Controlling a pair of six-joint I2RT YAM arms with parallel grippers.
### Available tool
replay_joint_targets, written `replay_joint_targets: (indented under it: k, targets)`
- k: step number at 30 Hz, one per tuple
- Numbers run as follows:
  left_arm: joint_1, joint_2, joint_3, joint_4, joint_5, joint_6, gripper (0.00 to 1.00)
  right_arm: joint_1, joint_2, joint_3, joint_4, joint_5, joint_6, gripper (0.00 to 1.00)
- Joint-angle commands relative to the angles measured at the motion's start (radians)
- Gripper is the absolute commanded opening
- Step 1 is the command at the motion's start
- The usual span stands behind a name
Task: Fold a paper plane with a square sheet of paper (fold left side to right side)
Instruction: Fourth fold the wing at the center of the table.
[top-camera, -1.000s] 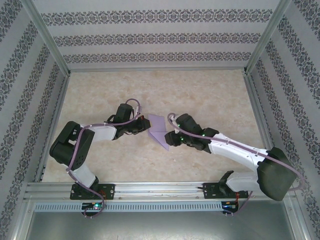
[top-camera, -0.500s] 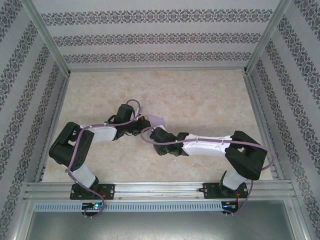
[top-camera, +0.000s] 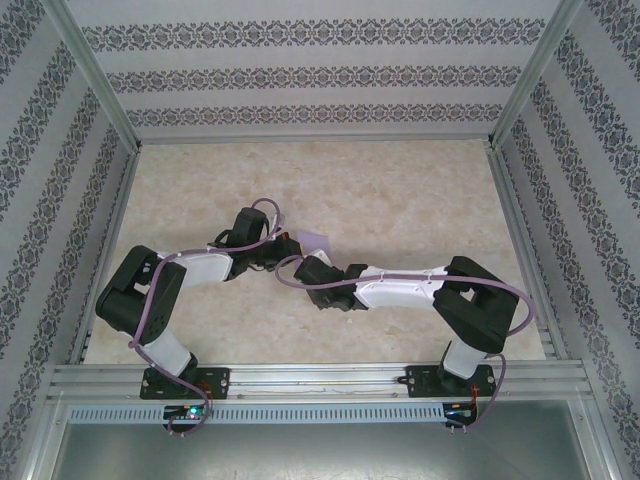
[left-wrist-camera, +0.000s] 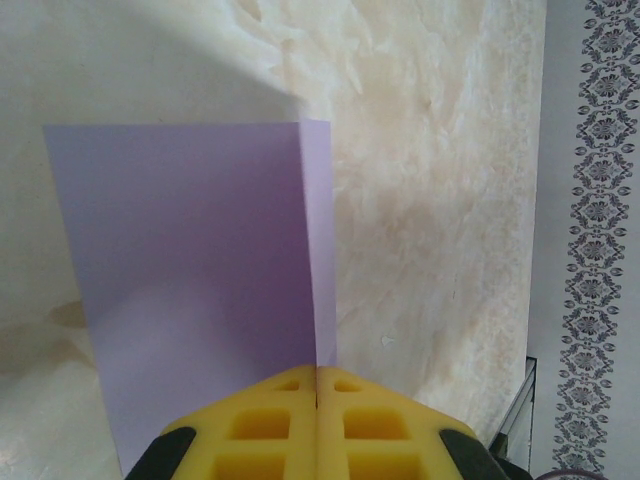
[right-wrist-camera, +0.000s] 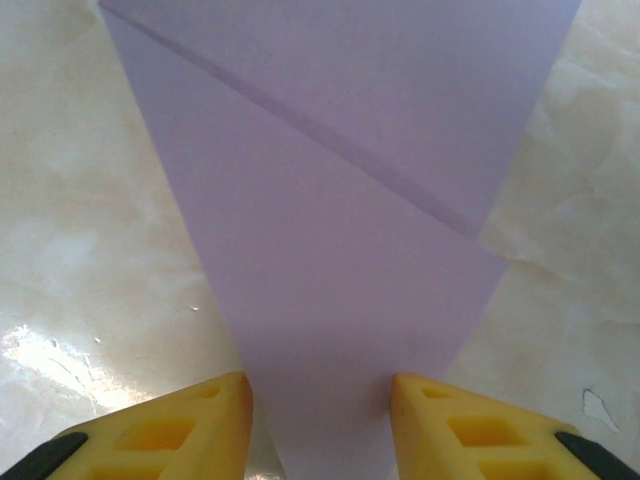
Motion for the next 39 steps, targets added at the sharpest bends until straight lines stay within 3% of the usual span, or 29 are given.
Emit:
replay_joint_targets:
  k: [1, 13, 21, 29, 39]
  targets:
    - [-0.016, -0.023, 0.026, -0.024, -0.005, -0.007, 0.03, 0.015, 0.013, 0.031, -0.021, 0.038, -0.004, 0.40]
    - [-0.018, -0.023, 0.024, -0.027, -0.016, -0.012, 0.05, 0.028, 0.032, 0.044, -0.040, 0.061, -0.011, 0.36]
    - [-0.016, -0.022, 0.026, -0.032, -0.022, -0.008, 0.08, 0.031, 0.034, 0.049, -0.054, 0.070, -0.014, 0.25]
    - [-0.010, -0.045, 0.030, -0.076, -0.028, 0.018, 0.17, 0.031, 0.032, 0.048, -0.069, 0.072, -0.018, 0.08]
    - [0.125, -0.197, -0.026, -0.195, 0.014, 0.086, 0.29, 0.017, 0.004, 0.030, -0.062, 0.042, -0.024, 0.02]
